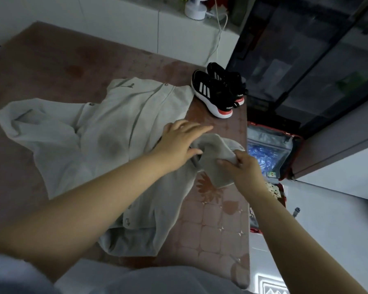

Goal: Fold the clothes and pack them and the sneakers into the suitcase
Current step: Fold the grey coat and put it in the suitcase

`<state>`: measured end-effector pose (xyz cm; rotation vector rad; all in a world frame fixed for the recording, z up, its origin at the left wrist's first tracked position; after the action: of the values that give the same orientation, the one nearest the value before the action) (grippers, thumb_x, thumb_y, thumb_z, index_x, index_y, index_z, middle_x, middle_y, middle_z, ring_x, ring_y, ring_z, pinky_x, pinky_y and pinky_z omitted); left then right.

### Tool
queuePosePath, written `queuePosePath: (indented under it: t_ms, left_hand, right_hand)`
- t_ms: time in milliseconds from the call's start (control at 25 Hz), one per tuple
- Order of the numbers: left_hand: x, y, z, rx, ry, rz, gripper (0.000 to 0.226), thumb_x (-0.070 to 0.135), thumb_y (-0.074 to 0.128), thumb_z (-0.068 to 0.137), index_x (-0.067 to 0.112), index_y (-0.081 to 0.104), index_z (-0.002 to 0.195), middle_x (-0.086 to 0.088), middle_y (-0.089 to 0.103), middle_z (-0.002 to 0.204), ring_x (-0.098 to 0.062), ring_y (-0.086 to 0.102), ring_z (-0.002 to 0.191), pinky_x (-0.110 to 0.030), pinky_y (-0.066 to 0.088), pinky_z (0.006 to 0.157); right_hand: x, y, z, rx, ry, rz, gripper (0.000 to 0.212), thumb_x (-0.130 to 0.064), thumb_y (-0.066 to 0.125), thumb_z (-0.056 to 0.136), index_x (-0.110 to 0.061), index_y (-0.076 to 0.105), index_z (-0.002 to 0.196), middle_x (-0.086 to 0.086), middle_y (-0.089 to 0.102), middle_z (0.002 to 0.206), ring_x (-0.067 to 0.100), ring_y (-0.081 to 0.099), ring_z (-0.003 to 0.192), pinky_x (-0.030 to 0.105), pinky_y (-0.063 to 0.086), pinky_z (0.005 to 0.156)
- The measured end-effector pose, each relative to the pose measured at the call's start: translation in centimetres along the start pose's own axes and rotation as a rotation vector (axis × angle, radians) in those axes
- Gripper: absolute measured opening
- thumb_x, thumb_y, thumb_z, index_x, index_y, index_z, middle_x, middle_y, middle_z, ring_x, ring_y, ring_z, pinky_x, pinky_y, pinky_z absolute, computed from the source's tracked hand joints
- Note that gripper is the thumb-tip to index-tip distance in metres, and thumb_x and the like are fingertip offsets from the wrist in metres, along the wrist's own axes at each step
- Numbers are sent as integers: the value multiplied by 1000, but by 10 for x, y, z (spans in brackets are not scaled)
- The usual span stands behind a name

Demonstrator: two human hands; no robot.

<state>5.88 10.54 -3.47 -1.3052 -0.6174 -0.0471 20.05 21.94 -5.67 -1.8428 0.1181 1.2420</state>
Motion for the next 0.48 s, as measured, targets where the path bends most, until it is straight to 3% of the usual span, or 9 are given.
queuePosePath:
  t_ms: [120,200,320,400,480]
  left_hand:
    - [25,21,30,-190,71,42,45,34,56,89,39,45,133,12,44,139,-14,24,131,-34,11,103]
    - [28,31,39,-271,49,87,23,34,56,90,37,62,112,12,58,122,-13,32,121,-33,9,98]
    - [28,38,37,-207,23,-17,14,32,53,91,33,66,98,17,62,108,-11,37,114,-30,12,93]
    - [33,37,35,-170,20,-133,14,26,53,91,29,66,97,21,60,101,-9,38,108,-29,17,92]
    - [36,33,31,-177,14,-214,12,21,54,91,24,65,96,28,54,89,-7,40,100,-30,24,96]
  right_hand:
    - [6,1,-7,-110,-9,26,15,-14,65,86,-21,60,73,-17,55,59,-6,49,56,10,37,52]
    - [22,-14,-7,-51,72,108,9,-21,59,90,-17,66,86,-17,60,72,-6,54,69,9,39,58]
    - [74,-33,4,87,340,81,27,-26,52,94,-10,59,114,0,61,98,16,55,87,27,39,68]
    - [103,-27,14,31,501,40,26,-23,53,92,-5,57,110,7,58,98,19,52,76,26,38,65]
    - [118,-13,25,5,612,125,27,-19,55,87,5,60,96,14,55,85,21,51,65,28,43,60]
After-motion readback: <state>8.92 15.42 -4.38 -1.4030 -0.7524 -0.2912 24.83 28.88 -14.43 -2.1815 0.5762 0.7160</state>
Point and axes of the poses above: each hand's wrist, its own z-axis towards the middle knuckle, its own y-axis out of the palm, x = y × z, the point moved 5 cm from there along z, towards the middle knuckle
